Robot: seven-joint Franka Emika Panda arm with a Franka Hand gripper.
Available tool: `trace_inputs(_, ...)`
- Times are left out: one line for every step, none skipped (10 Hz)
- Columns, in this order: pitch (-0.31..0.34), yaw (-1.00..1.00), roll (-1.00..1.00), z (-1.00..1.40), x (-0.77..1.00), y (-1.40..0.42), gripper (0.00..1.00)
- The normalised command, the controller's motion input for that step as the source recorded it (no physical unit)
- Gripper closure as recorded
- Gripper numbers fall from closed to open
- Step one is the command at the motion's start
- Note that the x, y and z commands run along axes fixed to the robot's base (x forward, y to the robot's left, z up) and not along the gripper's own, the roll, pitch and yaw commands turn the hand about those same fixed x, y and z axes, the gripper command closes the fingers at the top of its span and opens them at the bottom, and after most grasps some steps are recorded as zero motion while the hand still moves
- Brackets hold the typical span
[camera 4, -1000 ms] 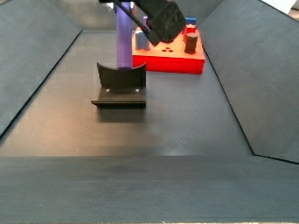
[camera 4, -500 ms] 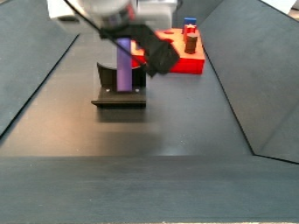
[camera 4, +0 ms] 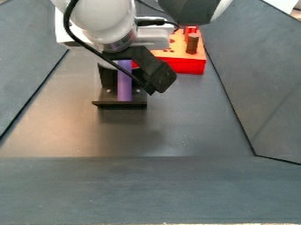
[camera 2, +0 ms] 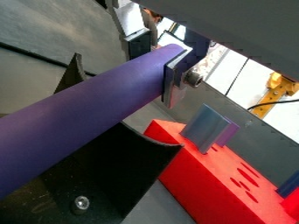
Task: Pick up the round object. Move up. Place the round object on the fixture. Regrasp the round object. Move to above the board. Insert the round object.
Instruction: Place the round object on the fixture, then regrasp the round object.
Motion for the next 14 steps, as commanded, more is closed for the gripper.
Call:
trace_inputs(-0.041,-0.01,-0.04,-0.18,0.05,0.08,1.00)
trace_inputs(-0.041,-0.01,-0.04,-0.18,0.05,0.08,1.00)
trace_inputs(-0.041,-0.01,-0.04,-0.18,0.05,0.08,1.00)
trace_inputs(-0.041,-0.01,-0.04,-0.18,0.05,0.08,1.00)
trace_inputs(0.000,0.00,0.00,0.00,0.00,0.00,0.00)
trace_inputs(0.043,0.01,-0.01,1.00,0.00,0.00,0.00)
trace_inputs(0.044,0.01,0.00,1.00,0.00,0.00,0.00)
trace_inputs(0.060,0.01,0.02,1.00,-0.02,0.01,0.00)
trace_inputs(0.063,0.00,0.03,1.00,-0.03,0.01,0.00)
trace_inputs(0.074,-0.01,0.04,1.00,-0.03,0.01,0.00)
trace_inputs(0.076,-0.02,0.04,0.88,-0.03,0.01,0.00)
trace_inputs(0.075,-0.03,0.03,0.63,-0.03,0.01,0.00)
trace_inputs(0.076,-0.03,0.04,0.50,-0.02,0.01,0.00)
trace_inputs(0.072,-0.04,0.04,0.19,-0.01,0.01,0.00)
